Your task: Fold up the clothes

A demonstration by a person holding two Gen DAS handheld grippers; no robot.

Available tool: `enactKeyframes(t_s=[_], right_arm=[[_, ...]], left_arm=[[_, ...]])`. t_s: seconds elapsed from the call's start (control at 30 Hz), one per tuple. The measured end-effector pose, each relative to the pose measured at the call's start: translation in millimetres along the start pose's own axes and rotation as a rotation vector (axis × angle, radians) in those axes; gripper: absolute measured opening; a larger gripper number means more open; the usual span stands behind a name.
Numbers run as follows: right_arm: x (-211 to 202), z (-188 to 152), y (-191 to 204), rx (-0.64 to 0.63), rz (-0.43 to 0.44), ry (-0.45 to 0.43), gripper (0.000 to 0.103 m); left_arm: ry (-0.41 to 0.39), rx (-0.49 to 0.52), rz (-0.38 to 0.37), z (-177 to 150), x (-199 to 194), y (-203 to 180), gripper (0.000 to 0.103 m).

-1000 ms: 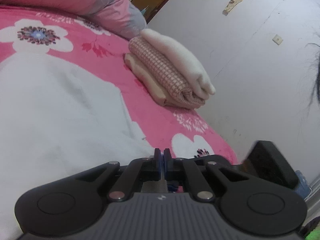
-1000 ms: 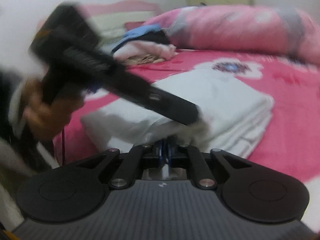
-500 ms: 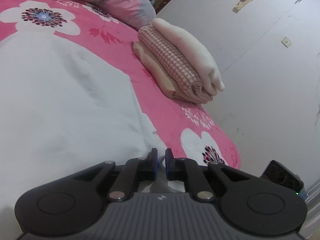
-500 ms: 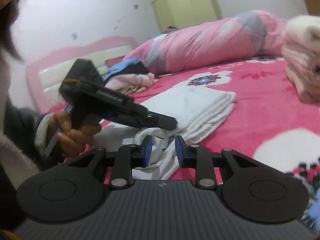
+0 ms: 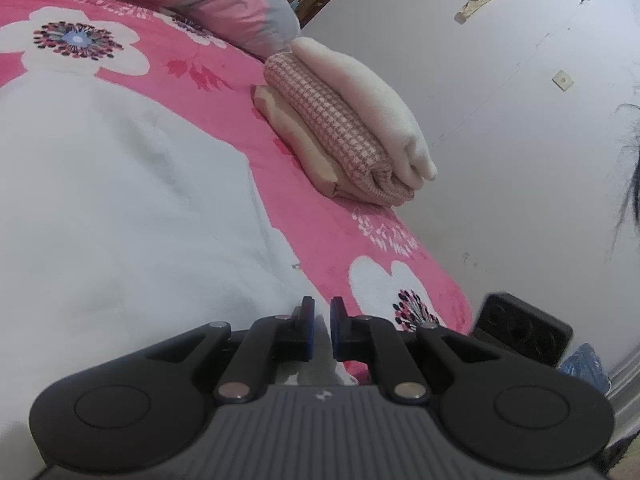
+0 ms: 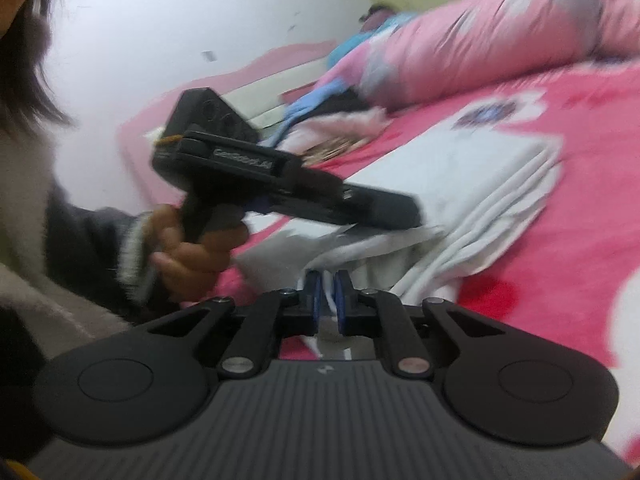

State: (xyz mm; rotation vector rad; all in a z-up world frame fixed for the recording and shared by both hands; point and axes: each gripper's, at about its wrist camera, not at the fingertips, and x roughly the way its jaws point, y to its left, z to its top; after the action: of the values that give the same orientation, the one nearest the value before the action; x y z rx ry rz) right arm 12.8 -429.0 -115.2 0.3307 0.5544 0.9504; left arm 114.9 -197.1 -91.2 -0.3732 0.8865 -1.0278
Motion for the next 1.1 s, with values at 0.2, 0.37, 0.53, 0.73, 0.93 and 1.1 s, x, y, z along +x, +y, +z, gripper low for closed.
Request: enactKeyframes(t_s=[0.2, 0.37, 0.53, 0.73, 0.93, 1.1], right_arm=[[6.8, 2.4, -2.2, 0.026, -0.004, 0.025, 0.009], [-1.5, -6.0, 12.7, 0.043, -0.071, -0.044, 0.026], [-9.8, -14.3, 27.6, 0.06, -0.137, -0.112, 0.039], [-19.7, -24.3, 45.4, 0.08, -0.217, -0.194, 0.01], [-32.3, -46.6, 38.7, 0.272, -0.239, -0.306, 0.001], [-36.0, -67.3, 23.4, 0.464, -0.24, -0.369, 0.001]], left_arm=[[0.011, -0.012, 0.014, -0.8, 5.3, 4.4, 0.008], [0.012, -0.021, 0.007, -0.2, 8.6, 7.0, 0.011], [-0.001, -0.048, 0.004, 0.6, 9.5, 8.6, 0.016], [-0.025, -0.045, 0.012, 1.8, 6.5, 5.2, 0.033], [-0.111, -0.034, 0.049, 7.5, -16.9, 3.9, 0.043], [-0.117, 0.036, 0.108, 8.9, -30.5, -2.6, 0.044]])
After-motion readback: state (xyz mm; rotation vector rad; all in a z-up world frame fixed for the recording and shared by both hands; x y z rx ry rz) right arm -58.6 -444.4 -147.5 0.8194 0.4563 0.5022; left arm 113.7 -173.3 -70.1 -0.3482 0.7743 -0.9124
